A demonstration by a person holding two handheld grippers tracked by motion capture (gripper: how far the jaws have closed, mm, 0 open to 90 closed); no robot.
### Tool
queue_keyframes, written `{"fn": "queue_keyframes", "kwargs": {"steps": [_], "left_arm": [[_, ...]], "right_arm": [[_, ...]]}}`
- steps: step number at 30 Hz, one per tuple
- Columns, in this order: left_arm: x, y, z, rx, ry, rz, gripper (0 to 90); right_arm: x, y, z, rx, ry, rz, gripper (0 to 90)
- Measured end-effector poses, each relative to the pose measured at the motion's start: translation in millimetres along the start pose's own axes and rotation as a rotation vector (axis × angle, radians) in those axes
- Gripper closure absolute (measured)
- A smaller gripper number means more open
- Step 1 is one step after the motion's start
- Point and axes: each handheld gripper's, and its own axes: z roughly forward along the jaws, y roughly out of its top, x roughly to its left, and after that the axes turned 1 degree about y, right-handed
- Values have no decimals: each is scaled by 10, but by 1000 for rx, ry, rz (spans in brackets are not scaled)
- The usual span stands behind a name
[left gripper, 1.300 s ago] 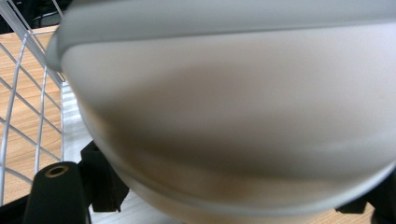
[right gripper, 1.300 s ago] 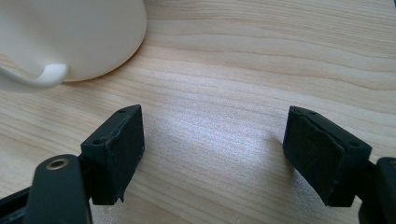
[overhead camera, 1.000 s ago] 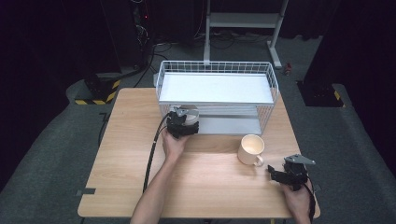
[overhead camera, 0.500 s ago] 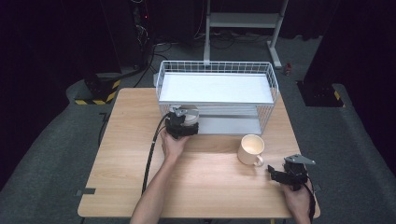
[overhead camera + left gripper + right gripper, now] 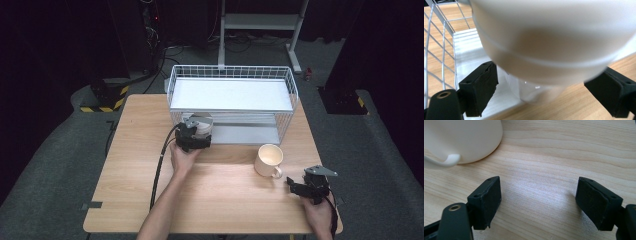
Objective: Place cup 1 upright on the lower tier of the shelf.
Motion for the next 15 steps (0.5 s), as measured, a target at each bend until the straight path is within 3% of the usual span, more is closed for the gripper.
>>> {"fn": "queue_keyframes", "kwargs": {"steps": [2, 3, 4, 6, 15], "left_arm": [[8, -28, -26, 2, 11, 12, 136], [-4, -46, -31, -3, -5, -9, 140], [2, -61, -48, -6, 1, 1, 147], [-13, -99, -79, -12, 3, -17, 168], [-31, -206, -142, -8, 30, -3, 239]], "right_arm": [[0, 0, 0, 0, 0, 0, 209], [0, 0, 0, 0, 0, 0, 208], [0, 0, 0, 0, 0, 0, 209], [0, 0, 0, 0, 0, 0, 209], [0, 0, 0, 0, 0, 0, 209]]}}
